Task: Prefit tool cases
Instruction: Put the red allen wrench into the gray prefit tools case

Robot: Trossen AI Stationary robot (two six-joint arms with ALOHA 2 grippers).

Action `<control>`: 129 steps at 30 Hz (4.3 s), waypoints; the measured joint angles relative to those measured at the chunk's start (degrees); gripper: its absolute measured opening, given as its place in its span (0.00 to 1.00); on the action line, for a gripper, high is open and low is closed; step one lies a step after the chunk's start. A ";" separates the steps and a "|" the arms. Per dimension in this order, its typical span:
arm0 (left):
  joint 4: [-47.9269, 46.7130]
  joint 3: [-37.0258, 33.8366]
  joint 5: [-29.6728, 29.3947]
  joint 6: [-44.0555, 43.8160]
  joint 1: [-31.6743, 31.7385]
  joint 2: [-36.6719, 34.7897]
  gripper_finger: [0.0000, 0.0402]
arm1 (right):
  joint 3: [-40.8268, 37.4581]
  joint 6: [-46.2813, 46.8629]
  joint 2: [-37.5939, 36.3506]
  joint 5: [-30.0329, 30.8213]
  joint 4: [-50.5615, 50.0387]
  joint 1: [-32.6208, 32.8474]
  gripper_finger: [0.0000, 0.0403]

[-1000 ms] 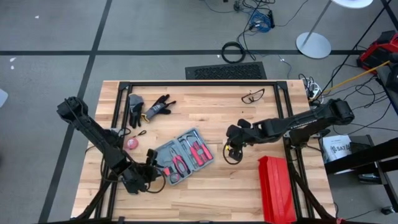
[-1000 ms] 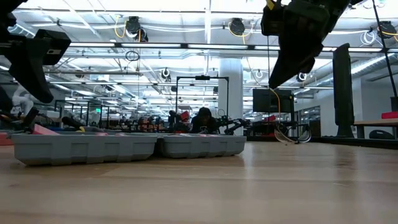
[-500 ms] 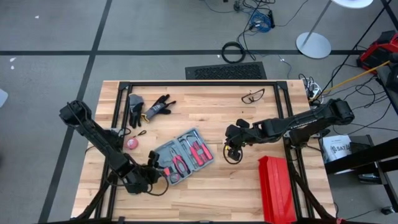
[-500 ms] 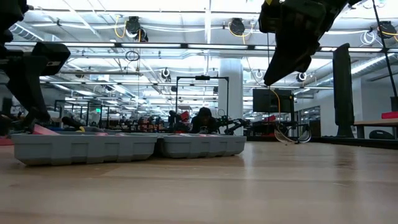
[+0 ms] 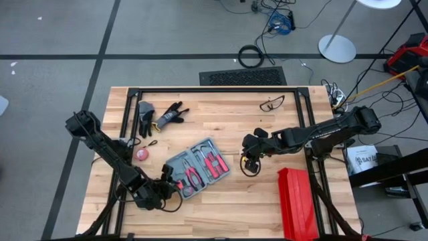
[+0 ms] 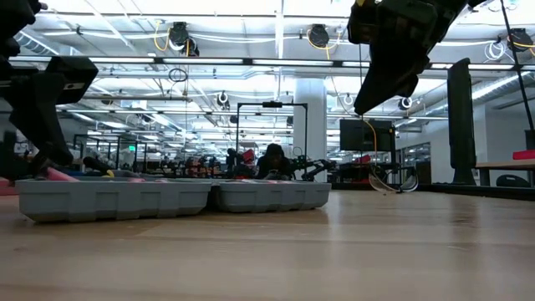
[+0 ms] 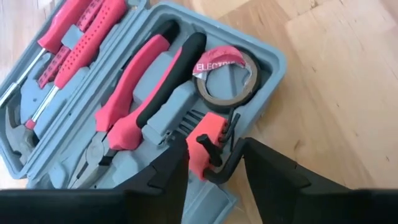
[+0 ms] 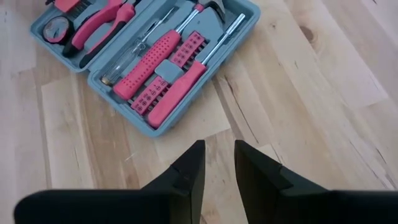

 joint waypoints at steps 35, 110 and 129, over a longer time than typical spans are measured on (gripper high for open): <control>-0.46 4.27 6.81 -19.22 9.48 -12.83 0.02 | 0.00 -1.80 0.00 0.24 3.42 -0.07 0.20; 22.46 -19.50 27.25 -80.00 21.77 -21.35 0.06 | -0.03 -10.41 11.45 -0.04 13.78 0.11 0.20; 21.59 -19.50 24.09 -81.37 21.77 -21.35 0.27 | -0.03 -11.73 11.41 -0.07 14.69 0.11 0.20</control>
